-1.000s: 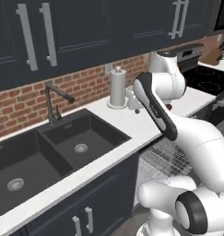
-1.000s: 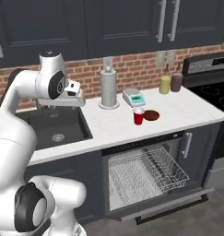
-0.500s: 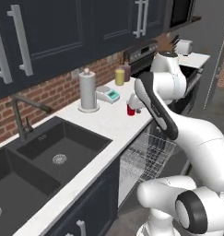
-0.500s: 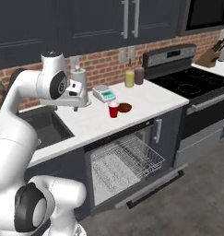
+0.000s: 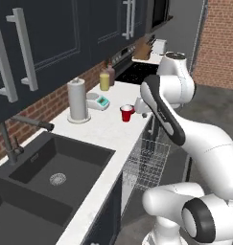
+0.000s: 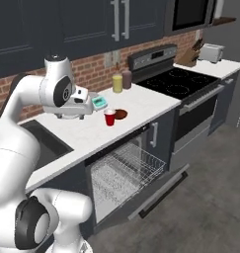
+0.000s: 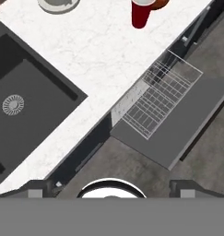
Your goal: Pick up the cup and bowl from the counter, place them in the dishwasher, and close the dishwasher door.
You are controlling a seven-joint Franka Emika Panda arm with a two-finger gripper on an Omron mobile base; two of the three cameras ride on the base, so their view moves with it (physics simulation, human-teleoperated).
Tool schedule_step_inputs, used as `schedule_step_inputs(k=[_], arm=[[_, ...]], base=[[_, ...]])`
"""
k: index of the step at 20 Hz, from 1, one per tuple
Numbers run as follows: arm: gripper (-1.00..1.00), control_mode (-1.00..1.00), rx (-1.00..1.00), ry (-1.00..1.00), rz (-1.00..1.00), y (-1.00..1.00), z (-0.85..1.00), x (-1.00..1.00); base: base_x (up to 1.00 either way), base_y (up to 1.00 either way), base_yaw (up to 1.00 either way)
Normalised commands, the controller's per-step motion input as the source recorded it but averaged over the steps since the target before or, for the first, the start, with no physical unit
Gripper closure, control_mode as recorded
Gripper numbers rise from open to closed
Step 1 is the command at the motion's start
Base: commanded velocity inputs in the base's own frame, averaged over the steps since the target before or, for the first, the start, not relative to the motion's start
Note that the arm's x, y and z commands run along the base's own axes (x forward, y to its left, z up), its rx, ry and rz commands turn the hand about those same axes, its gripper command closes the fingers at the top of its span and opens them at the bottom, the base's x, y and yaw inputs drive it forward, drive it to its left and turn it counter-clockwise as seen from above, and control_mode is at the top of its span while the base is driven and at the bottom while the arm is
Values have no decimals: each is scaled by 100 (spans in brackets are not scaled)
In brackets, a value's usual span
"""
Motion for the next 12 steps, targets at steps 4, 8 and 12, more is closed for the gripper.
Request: schedule_step_inputs(k=[4,8,12], arm=[[-100,100,0,0,0,0,0,0],[-100,100,0,0,0,0,0,0],[-100,100,0,0,0,0,0,0]], base=[[25,43,-33],[25,37,-30],[26,39,-26]])
